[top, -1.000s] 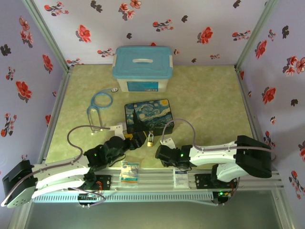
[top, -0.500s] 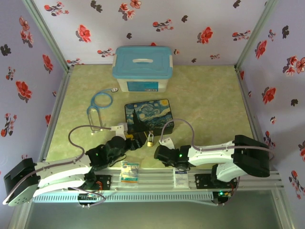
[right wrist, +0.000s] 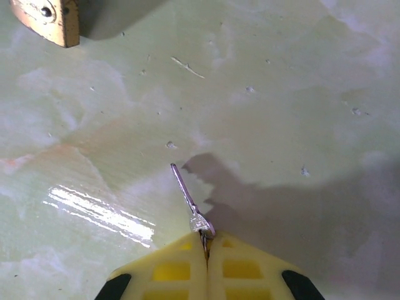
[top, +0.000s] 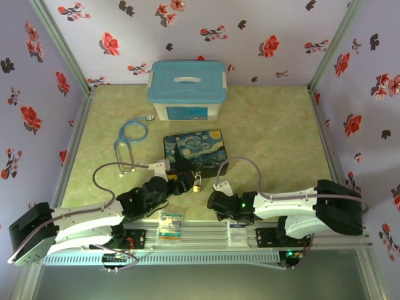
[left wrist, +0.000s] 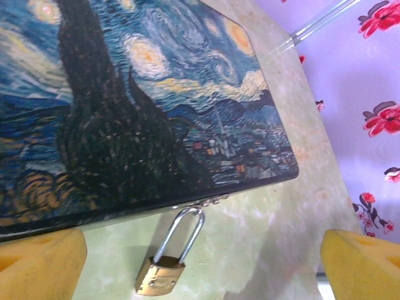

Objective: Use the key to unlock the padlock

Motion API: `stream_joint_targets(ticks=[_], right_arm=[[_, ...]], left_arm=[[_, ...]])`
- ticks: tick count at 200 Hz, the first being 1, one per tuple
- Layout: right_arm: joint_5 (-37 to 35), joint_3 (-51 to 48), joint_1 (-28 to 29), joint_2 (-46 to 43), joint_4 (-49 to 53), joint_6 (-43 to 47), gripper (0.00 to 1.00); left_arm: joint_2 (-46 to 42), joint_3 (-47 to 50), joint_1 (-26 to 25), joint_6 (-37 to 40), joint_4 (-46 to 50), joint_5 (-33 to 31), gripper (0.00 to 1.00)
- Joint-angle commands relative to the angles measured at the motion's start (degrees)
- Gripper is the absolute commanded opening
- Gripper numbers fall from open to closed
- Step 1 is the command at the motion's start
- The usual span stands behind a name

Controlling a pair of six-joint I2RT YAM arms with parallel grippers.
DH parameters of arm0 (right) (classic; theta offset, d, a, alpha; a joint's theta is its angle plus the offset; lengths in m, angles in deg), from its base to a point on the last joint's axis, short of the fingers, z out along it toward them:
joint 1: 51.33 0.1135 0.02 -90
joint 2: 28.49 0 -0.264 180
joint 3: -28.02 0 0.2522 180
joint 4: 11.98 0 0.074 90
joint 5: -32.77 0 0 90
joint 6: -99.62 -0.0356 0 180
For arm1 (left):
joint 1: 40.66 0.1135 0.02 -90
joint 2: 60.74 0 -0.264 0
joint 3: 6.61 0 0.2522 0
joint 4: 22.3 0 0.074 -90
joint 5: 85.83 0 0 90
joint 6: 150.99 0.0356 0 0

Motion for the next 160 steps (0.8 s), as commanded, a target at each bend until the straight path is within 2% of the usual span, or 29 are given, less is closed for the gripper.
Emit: stream_joint_targets(ticks=[1, 35, 69, 84, 111, 128, 160], right_arm=[[3.32, -3.35, -1.77, -4.44, -4.15, 2.54, 0.0], [8.72, -8.72, -7.94, -16.78, -9.23, 5.79, 0.0], [13.19, -9.28, -14.65, -26.55, -9.62, 8.23, 0.0], [15.05, -7.72, -16.67, -28.15, -9.35, 7.93, 0.0], [16.16, -4.96, -17.46, -28.77, -12.21, 6.22, 0.0], [17.48, -3.88, -17.46, -28.08, -15.46, 4.9, 0.0], [18.99, -2.75, -17.42, -27.49, -19.09, 3.63, 0.0]], left_arm=[[1.44, -2.76, -0.39, 2.59, -2.4, -0.03, 0.95], [3.05, -3.15, -0.38, 3.68, -6.97, 2.93, 0.93], [6.83, -2.43, -1.05, -2.33, -19.05, 6.52, 0.85], [9.1, -4.06, -2.33, -2.79, -23.24, 7.79, 0.83], [12.77, -9.07, -2.41, -2.91, -17.85, 10.0, 0.82], [14.31, -8.88, -2.23, -3.33, -19.01, 10.62, 0.74], [15.32, -8.58, -1.71, -3.58, -20.22, 12.26, 0.67]])
